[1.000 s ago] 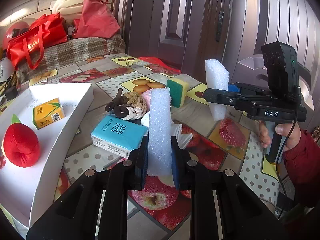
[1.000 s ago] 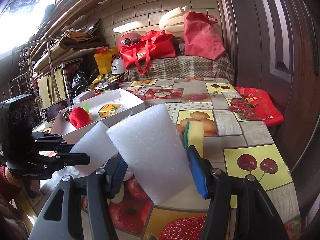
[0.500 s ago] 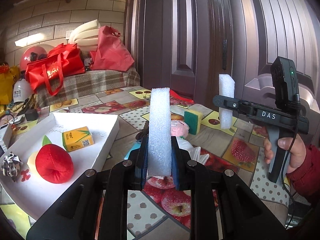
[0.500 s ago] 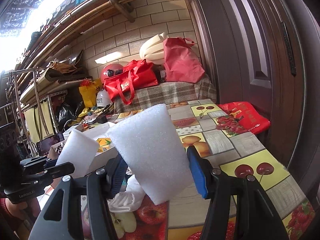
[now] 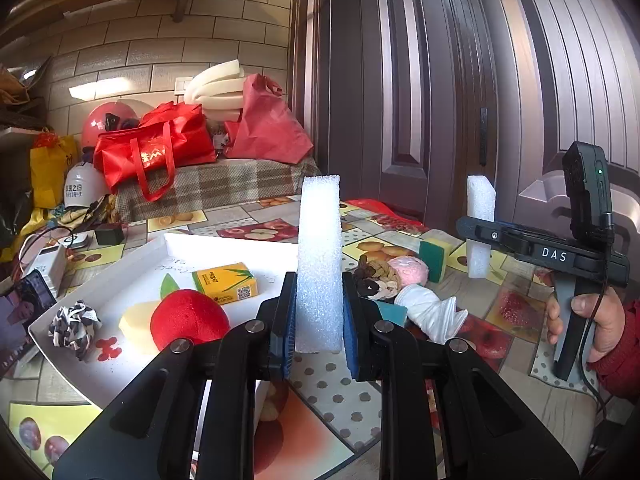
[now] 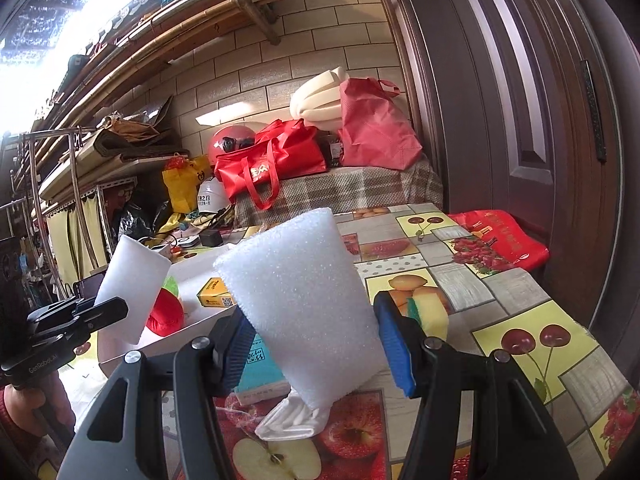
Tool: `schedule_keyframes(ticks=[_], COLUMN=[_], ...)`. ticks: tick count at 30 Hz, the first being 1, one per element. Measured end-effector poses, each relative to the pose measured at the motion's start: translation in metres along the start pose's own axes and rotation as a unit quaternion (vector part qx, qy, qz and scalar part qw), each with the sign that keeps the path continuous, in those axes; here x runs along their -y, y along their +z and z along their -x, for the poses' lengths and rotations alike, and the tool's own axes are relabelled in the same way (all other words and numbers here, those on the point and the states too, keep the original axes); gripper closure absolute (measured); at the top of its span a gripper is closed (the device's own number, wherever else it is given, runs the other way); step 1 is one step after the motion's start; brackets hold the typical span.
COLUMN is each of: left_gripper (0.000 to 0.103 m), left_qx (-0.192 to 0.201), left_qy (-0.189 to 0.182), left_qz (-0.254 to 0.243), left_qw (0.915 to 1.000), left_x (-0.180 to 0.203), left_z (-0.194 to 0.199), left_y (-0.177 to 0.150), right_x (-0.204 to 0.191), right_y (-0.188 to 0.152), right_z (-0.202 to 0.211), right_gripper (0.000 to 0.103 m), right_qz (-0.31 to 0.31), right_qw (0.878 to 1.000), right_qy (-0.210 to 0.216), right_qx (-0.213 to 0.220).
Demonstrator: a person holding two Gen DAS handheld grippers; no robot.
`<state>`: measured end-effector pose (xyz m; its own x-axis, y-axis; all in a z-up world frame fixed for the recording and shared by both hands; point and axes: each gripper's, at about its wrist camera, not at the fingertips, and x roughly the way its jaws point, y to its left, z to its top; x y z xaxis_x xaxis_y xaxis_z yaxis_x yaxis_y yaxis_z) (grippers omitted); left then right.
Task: Organize soft objects
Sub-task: 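Carry the foam block over the tray with the left gripper while the right gripper carries its block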
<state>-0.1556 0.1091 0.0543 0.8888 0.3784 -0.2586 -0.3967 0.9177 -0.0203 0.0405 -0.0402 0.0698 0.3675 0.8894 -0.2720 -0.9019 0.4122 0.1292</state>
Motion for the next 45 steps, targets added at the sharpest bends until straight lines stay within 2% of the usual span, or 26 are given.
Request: schedule_keyframes(ticks=[11, 16, 26, 36, 45], left_gripper=[0.084, 0.084, 0.084, 0.084, 0.084], left_qx=[0.011, 0.011, 0.013, 0.019, 0.011], left_qy=[0.045, 0.051, 0.066, 0.12, 0.156], left_qz=[0.021, 0.038, 0.039, 0.075, 0.086], left_qw=[0.9987, 0.9979, 0.997, 0.9897, 0.984], left_x=[-0.025, -0.035, -0.043, -0.076, -0.102], left_z=[0.009, 0.011, 0.011, 0.016, 0.004], left_y=[-0.002, -0.003, -0.003, -0.006, -0.005], right_x=[-0.032, -0.047, -0.068, -0.1, -0.106], right_y=[-0.005, -0.008, -0.009, -0.01, -0.005], right_z=[-0.022, -0.027, -0.041, -0.065, -0.095], right_gripper=[0.044, 0.044, 0.044, 0.044, 0.044], right_qz=[0.02, 0.039, 0.058, 0.083, 0.051], right_qw=[0.999, 0.998, 0.996, 0.993, 0.994], right_qy=[0.028, 0.036, 0.045, 0.057, 0.063], right_qx=[-0.028, -0.032, -0.049, -0.061, -0.075])
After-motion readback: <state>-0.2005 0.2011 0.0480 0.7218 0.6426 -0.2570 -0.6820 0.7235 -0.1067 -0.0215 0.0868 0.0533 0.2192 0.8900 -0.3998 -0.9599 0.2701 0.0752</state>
